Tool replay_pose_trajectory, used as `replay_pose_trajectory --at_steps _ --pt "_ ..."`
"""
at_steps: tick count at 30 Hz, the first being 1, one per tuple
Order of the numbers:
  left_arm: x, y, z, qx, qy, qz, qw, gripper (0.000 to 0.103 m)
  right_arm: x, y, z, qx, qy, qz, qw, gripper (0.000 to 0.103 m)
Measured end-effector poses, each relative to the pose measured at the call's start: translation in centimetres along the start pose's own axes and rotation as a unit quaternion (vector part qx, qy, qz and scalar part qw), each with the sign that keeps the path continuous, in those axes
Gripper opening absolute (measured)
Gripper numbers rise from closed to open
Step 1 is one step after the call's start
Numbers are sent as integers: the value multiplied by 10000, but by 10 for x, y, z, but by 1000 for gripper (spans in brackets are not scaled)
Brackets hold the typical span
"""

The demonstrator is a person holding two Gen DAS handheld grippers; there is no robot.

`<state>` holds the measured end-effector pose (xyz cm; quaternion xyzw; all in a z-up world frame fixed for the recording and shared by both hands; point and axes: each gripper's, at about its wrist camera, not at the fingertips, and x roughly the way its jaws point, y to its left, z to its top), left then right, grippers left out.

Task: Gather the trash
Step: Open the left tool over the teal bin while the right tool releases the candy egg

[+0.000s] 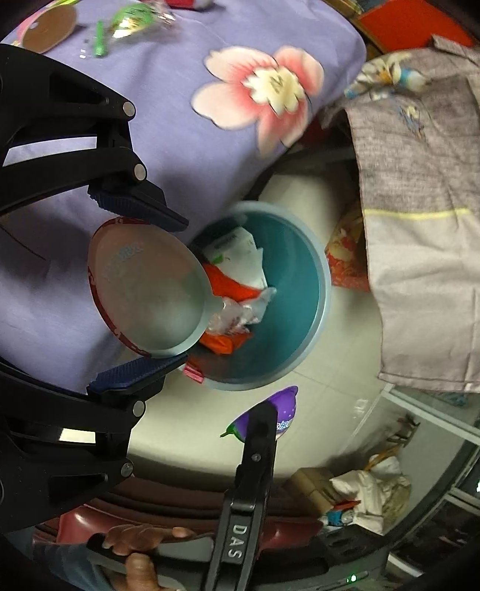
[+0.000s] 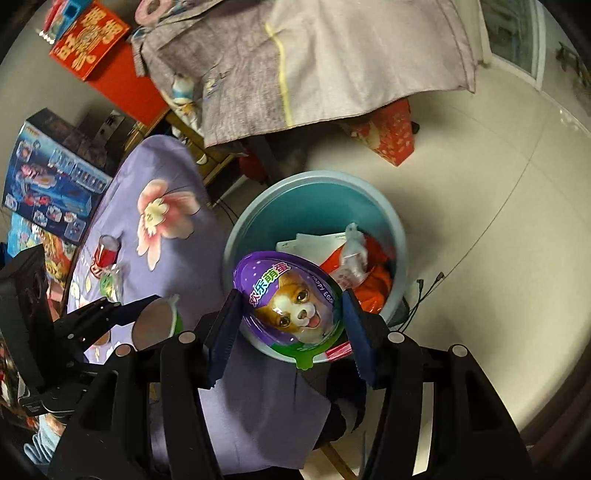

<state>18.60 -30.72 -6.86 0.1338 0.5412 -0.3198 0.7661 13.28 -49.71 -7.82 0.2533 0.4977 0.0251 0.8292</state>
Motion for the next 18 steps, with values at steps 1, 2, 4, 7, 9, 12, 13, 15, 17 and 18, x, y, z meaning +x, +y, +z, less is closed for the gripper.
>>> replay_pose_trajectory --at_steps 1,2,4,7,9,12,13,15,17,18 --pt "5 -3 5 28 37 -10 10000 67 1 -3 2 33 6 -6 10000 53" --pt "9 -5 9 44 61 -15 10000 67 2 -7 4 59 10 -11 10000 53" --pt "18 -8 18 61 111 -35 9999 67 3 -12 9 112 20 -31 9999 53" --pt "27 -8 26 4 146 -48 9999 68 5 -17 16 158 45 -74 9998 53" --pt "31 -8 29 -40 177 -102 9998 75 7 -18 20 157 63 -95 9998 53" --pt "32 -9 30 -81 173 -117 9997 86 9 -18 23 137 84 -107 9998 53" --pt "32 -9 31 -81 159 -113 9998 87 10 -17 24 140 94 -104 9998 53" --pt "31 -8 30 -110 151 -86 9998 88 12 -17 25 144 115 -95 9998 53" --pt "30 -5 29 -178 151 -87 9997 91 14 -16 25 137 138 -89 9998 53" --pt "29 -2 27 -225 152 -88 9996 92 15 -15 25 132 151 -84 9998 53"
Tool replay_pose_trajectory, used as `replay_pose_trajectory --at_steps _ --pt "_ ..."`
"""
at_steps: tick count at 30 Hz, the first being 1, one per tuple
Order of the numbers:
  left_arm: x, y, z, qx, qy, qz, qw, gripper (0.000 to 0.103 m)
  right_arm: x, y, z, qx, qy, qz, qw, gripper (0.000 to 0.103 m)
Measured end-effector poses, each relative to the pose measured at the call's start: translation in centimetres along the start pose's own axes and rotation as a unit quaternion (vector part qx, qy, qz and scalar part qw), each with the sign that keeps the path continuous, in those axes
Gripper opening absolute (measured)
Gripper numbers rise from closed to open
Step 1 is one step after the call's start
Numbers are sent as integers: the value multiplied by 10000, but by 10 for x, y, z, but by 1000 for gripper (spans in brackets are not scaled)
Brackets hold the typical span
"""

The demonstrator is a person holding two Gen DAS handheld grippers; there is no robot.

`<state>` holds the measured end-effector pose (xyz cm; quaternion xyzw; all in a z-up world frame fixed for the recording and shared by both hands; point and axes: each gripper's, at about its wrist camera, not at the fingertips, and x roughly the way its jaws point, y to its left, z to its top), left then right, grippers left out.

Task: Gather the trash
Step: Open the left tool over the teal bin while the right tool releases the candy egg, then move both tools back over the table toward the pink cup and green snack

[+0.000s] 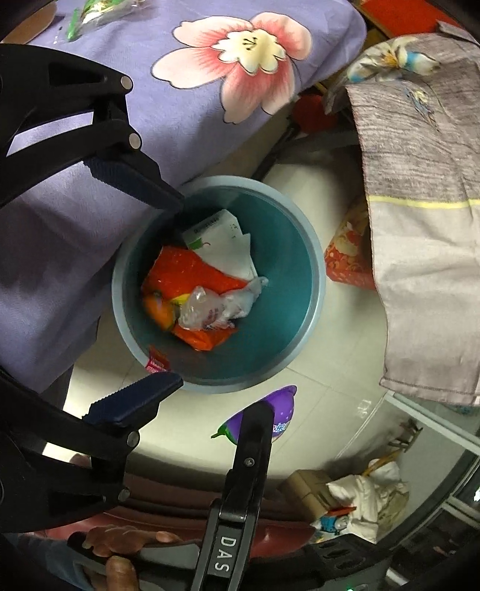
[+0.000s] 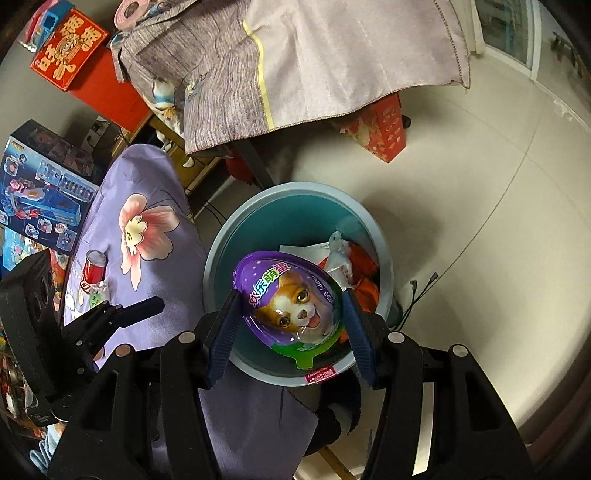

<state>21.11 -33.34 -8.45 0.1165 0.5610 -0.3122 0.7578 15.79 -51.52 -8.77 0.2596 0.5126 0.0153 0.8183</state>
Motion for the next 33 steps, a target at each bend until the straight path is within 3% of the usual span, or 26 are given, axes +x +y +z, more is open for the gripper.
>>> replay_pose_trajectory --at_steps 10,13,26,33 --pt "-15 27 -20 -438 3 26 9990 95 20 14 -1 -90 189 25 9998 54" --pt "-19 32 -24 -498 -16 37 9988 95 26 19 -1 -68 241 42 9997 70" --pt "-28 41 -42 -598 -28 -70 9982 97 23 20 -14 179 400 -140 9989 84" --pt "-43 47 -59 -610 -123 -96 9980 97 17 37 -26 145 441 -207 9987 85"
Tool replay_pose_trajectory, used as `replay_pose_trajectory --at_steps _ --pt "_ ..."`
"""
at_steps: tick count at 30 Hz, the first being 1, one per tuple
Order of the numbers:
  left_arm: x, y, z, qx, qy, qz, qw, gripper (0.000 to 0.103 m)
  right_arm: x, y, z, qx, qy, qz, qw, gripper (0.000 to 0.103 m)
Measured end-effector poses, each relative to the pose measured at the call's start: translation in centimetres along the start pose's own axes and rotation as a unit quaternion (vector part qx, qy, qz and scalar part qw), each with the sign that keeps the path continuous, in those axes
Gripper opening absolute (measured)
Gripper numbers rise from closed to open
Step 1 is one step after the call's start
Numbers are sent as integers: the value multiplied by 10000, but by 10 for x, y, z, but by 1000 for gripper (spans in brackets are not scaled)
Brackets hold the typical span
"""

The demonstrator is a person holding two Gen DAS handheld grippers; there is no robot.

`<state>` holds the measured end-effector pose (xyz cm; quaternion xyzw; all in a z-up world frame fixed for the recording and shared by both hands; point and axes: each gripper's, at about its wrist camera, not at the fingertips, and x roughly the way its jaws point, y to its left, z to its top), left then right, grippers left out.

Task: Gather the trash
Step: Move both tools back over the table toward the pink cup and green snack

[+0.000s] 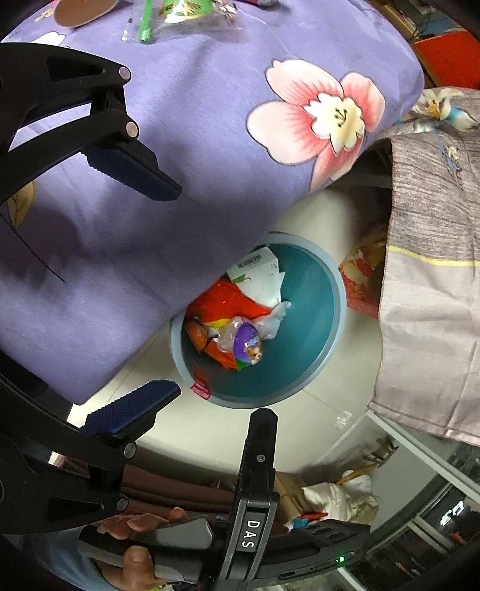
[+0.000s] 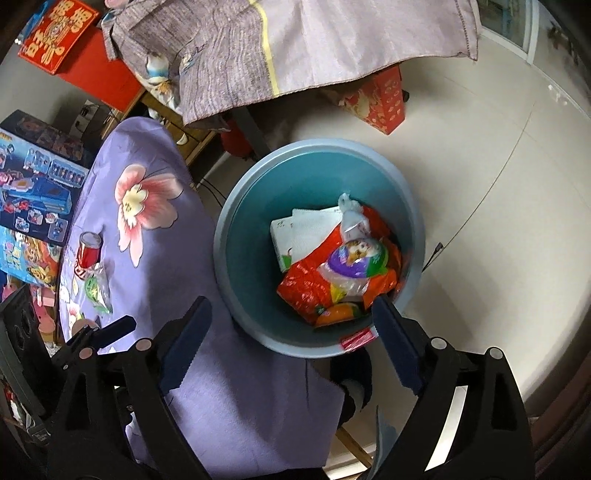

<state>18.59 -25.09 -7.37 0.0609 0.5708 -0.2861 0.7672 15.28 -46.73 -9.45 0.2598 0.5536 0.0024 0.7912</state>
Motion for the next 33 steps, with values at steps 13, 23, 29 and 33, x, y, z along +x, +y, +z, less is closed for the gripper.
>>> replay_pose_trajectory --at_steps 13,23,29,33 --pt "-47 47 -42 -377 -352 137 9986 98 6 62 -27 -428 150 27 9990 85" --pt "-86 105 -84 -1061 -741 759 9887 98 23 111 -56 -781 388 146 9961 88" --pt "-117 153 -108 -1804 -1123 1383 9673 98 31 142 -68 -1024 472 237 9933 88" --pt "-125 187 -122 -2319 -1154 1556 9532 98 41 162 -72 -1153 587 248 9913 88"
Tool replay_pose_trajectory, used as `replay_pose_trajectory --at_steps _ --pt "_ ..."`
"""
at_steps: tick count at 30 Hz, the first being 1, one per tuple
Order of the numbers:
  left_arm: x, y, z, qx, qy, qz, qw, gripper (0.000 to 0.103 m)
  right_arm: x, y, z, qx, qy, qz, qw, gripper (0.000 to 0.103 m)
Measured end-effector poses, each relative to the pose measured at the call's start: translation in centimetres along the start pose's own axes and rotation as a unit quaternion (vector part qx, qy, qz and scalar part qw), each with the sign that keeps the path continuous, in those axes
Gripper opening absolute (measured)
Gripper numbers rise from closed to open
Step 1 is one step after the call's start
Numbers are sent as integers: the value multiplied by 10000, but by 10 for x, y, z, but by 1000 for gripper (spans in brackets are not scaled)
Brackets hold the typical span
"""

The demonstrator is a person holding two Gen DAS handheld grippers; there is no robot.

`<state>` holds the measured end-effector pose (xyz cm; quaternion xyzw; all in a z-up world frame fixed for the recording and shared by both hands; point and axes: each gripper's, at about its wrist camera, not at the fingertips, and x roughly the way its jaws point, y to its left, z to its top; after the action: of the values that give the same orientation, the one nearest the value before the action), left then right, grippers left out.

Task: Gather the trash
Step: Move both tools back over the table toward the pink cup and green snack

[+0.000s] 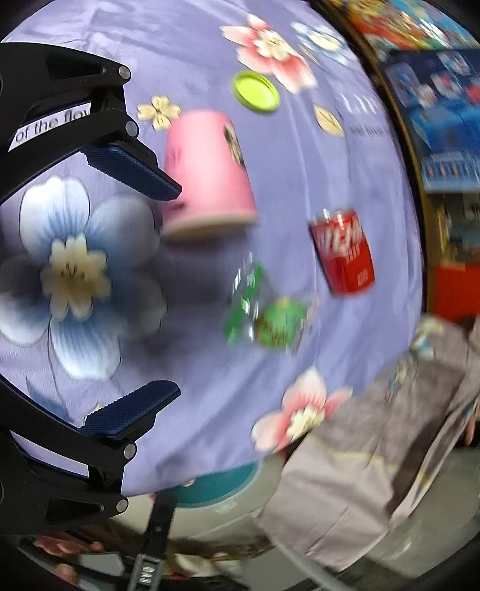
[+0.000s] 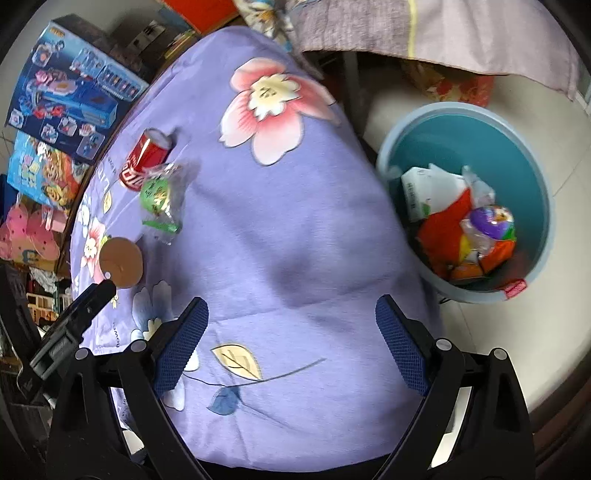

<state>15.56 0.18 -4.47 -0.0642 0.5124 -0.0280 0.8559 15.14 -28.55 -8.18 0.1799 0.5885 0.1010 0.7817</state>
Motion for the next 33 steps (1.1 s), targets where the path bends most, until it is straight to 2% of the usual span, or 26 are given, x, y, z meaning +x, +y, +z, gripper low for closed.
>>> replay_pose_trajectory --at_steps 7,13,20,25,29,33 --pt "15 39 1 -605 69 180 9980 98 18 34 8 -272 200 -53 9994 88" --pt "23 60 -3 -731 147 149 9971 98 31 64 13 -491 315 -169 9982 88" --pt "18 104 -16 -1002 161 142 9947 98 45 103 14 -785 396 -272 9958 88" --pt "12 127 -24 -991 186 82 9949 98 58 126 12 -982 545 -353 9930 88" --pt "11 147 -35 -914 256 237 9952 98 66 143 9 -1150 654 -405 9904 88" --pt "8 176 -45 -1142 358 272 9924 98 71 152 12 -1180 685 -438 9897 88"
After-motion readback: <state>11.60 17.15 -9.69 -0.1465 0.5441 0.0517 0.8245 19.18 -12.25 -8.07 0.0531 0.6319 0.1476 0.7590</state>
